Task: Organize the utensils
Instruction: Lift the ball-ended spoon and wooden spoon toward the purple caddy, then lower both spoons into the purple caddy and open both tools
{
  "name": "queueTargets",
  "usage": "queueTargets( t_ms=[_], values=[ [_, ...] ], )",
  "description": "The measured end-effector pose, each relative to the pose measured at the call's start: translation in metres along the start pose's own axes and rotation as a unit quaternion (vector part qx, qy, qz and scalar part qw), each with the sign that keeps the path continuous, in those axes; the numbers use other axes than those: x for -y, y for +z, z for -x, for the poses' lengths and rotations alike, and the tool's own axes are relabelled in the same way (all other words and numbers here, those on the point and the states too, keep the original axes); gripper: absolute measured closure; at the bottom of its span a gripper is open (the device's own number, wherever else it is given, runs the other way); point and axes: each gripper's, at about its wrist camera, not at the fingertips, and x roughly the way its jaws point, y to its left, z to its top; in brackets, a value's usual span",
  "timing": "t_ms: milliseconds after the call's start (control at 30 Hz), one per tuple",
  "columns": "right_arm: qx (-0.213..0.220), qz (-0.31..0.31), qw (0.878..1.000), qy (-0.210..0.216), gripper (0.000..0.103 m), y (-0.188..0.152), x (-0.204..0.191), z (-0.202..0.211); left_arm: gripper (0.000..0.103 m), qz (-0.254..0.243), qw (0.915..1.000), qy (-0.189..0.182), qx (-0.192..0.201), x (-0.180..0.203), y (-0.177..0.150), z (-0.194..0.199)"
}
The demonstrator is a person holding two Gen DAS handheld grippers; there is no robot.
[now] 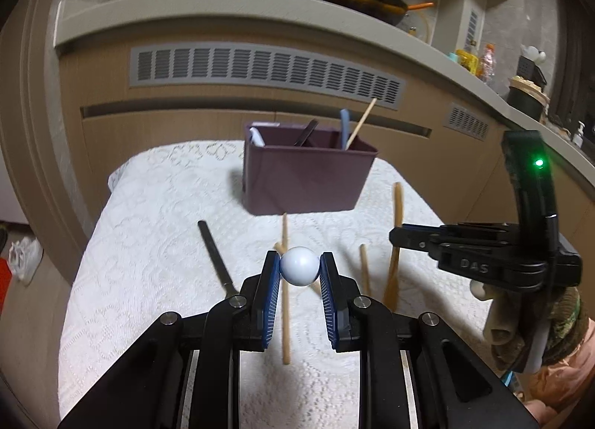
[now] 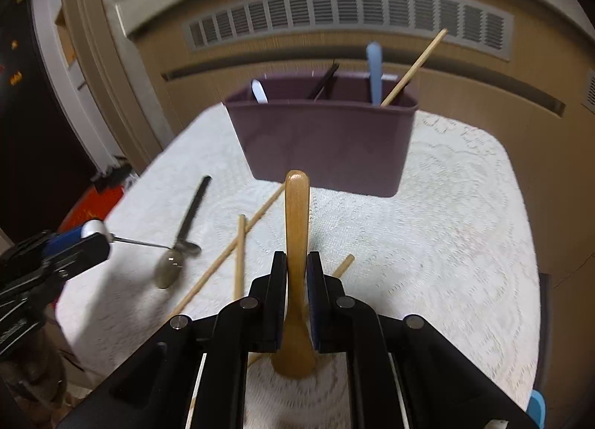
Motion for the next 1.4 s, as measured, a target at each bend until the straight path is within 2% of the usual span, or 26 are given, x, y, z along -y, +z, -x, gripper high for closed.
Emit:
queueTargets(
  t_ms=[233, 467, 600, 767, 900, 1000, 1167, 1300, 1400],
  values=[
    [0.055, 0.001, 0.998, 0.011, 0.093, 0.001, -0.001, 0.048, 0.081, -0.010, 0.9998, -0.007, 0.014, 0.013, 0.009, 0.015],
    [0.083, 0.017, 0.996, 0.007, 0.093, -0.002, -0.003, 0.075, 0.081, -0.019, 0.9995, -0.010, 0.023, 0.024, 0.018, 0.026],
    [0.103, 0.023, 0.994, 0.004, 0.093, 0.002, -0.004, 0.092, 0.081, -0.021, 0.9988, -0.031, 0.032, 0.028, 0.036, 0.037],
    [0.158, 0.055, 0.986, -0.015, 0.093, 0.033, -0.012, 0.125, 0.081, -0.046, 0.9944, -0.053, 0.079, 0.035, 0.098, 0.060],
    [0.220, 0.080, 0.971, -0.036, 0.093, 0.085, -0.020, 0.161, 0.081, -0.058, 0.9883, -0.060, 0.128, 0.038, 0.170, 0.071],
    [0.255, 0.089, 0.961, -0.050, 0.093, 0.122, -0.026, 0.177, 0.081, -0.056, 0.9849, -0.077, 0.144, 0.038, 0.210, 0.070],
    [0.274, 0.092, 0.955, -0.071, 0.093, 0.161, -0.027, 0.163, 0.081, -0.051, 0.9828, -0.077, 0.160, 0.028, 0.249, 0.045],
    [0.252, 0.076, 0.962, -0.066, 0.093, 0.179, -0.014, 0.126, 0.081, -0.016, 0.9872, -0.099, 0.124, 0.007, 0.264, -0.003],
    [0.226, 0.061, 0.970, -0.060, 0.093, 0.183, -0.001, 0.087, 0.081, -0.004, 0.9902, -0.101, 0.096, -0.002, 0.260, -0.040]
  ],
)
